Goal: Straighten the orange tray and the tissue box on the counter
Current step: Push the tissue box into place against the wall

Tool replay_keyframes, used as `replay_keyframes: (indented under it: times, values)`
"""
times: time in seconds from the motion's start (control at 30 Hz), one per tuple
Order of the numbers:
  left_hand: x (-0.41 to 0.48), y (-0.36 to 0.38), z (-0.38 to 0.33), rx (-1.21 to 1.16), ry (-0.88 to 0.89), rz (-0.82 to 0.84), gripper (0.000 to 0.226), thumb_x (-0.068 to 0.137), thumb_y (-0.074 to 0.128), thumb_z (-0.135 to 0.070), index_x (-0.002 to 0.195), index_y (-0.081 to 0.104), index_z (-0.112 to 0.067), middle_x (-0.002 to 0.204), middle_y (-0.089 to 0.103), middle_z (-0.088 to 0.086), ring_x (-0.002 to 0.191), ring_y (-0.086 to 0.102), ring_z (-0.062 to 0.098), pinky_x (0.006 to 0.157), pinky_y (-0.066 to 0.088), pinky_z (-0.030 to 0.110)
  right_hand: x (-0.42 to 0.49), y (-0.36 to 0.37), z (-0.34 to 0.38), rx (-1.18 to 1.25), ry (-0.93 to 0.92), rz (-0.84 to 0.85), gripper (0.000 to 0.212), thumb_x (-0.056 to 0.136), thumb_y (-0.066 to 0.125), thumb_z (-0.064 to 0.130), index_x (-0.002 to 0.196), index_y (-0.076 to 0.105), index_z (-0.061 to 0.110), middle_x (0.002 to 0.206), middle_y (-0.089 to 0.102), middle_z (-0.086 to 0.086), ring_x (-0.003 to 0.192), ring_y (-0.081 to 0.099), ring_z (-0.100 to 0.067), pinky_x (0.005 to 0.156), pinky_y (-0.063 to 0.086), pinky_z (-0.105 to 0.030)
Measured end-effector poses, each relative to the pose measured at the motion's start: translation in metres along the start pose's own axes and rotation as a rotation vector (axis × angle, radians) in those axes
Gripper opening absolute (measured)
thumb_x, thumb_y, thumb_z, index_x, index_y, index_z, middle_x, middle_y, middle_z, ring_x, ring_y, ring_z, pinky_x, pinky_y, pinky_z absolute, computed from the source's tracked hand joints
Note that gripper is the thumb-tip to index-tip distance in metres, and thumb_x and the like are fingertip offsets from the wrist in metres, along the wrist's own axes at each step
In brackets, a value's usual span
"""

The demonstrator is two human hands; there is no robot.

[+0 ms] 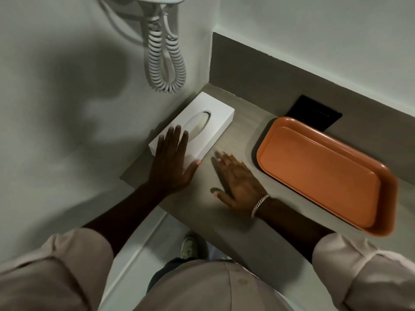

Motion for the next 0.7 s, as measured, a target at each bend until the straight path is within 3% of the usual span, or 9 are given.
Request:
replay_keyframes:
  times: [0.1,0.3,0.7]
  values:
    - [-0.03,0.001,-0.001,0.043,0.026,-0.013,0.082,0.09,0.043,-0.051,0.149,0.015,-0.001,0.159,0.011,0.024,0.149,0.003,0.037,0.122,0.01,0.053,0.032,-0.022,0.004,-0.09,-0.05,-0.065,0.087,0.091,0.054,0.039,0.155,0.004,0.008,0.164,0.006,-0.017,0.152,0.002,-0.029,0.121,0.009,-0.045]
    - [-0.05,0.012,0.004,0.077,0.024,0.054,0.085,0.091,0.039,-0.057,0.148,0.015,0.001,0.159,0.011,0.024,0.149,0.006,0.037,0.12,0.016,0.055,0.06,-0.01,-0.003,-0.269,-0.118,0.091,0.091,0.085,0.051,0.035,0.155,0.001,0.006,0.165,0.0,-0.018,0.152,-0.001,-0.031,0.123,0.006,-0.046]
    - [-0.035,0.025,0.012,0.092,0.03,0.167,0.098,0.085,0.032,-0.071,0.15,0.005,-0.002,0.161,0.004,0.021,0.15,0.0,0.034,0.122,0.01,0.05,0.071,-0.014,-0.016,-0.283,-0.14,0.109,0.096,0.077,0.059,0.02,0.155,0.005,0.006,0.164,0.005,-0.018,0.152,0.004,-0.03,0.119,0.001,-0.04]
Point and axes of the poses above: each hand's wrist, its own x-axis towards the middle knuckle, its own y-axis out of the palm, z = x × y, the point moved 9 cm from there along x, towards the middle knuckle
